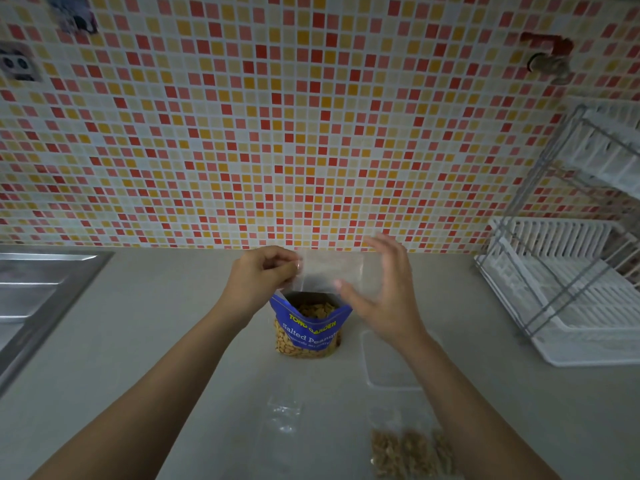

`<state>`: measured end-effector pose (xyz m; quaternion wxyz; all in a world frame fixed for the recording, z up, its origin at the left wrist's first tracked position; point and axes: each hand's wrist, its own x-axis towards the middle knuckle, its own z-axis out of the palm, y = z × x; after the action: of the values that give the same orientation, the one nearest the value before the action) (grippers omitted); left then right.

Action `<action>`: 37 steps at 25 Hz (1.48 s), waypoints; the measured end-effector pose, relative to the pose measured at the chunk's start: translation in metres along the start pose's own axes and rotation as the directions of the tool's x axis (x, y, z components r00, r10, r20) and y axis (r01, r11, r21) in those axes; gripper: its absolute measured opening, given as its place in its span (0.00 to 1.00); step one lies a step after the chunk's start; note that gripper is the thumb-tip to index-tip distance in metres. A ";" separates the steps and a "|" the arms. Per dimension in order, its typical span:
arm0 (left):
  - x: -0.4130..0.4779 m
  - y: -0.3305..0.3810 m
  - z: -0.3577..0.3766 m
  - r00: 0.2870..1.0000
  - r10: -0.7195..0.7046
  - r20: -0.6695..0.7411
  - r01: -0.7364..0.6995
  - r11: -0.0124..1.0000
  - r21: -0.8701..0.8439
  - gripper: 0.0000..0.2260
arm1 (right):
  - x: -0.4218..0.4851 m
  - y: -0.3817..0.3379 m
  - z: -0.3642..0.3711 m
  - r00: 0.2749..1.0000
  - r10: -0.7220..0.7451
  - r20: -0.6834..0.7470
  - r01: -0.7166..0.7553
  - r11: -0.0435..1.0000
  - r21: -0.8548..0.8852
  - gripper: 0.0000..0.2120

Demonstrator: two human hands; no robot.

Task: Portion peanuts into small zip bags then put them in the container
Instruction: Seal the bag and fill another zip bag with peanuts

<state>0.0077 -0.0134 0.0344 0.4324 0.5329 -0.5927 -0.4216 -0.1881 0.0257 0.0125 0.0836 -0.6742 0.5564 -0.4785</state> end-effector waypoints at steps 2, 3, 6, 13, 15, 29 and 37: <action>0.001 0.003 0.001 0.997 -0.020 0.078 0.020 1.000 0.006 0.04 | 0.005 0.000 0.000 0.966 -0.190 0.174 0.232 0.934 -0.270 0.38; 0.002 0.005 0.002 0.993 -0.023 0.118 0.021 1.000 0.018 0.05 | 0.007 -0.001 0.001 0.948 -0.191 0.255 0.270 0.906 -0.326 0.40; 0.000 0.009 0.006 0.983 -0.013 0.186 0.006 0.999 0.038 0.07 | 0.011 0.000 0.010 0.934 -0.124 0.335 0.238 0.915 -0.325 0.43; -0.002 0.009 0.013 0.983 0.102 0.153 -0.123 0.983 0.136 0.18 | 0.010 0.002 0.019 0.967 -0.077 0.245 0.113 0.984 -0.137 0.38; -0.002 0.008 0.015 0.982 0.120 0.145 -0.139 0.981 0.132 0.18 | 0.010 0.003 0.020 0.965 -0.102 0.241 0.146 0.975 -0.170 0.38; 0.017 -0.014 0.001 0.982 0.185 0.040 -0.163 0.725 0.670 0.18 | 0.005 0.008 0.015 0.988 -0.017 0.154 0.009 0.999 0.053 0.25; 0.019 -0.024 0.008 0.974 0.078 0.215 -0.184 0.823 0.537 0.08 | -0.002 0.018 0.021 0.971 0.188 0.144 -0.210 0.966 0.152 0.27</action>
<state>0.0053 -0.0342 0.0104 0.2314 0.5517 -0.7618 -0.2485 -0.1840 0.0117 -0.0112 0.2231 -0.6349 0.5729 -0.4679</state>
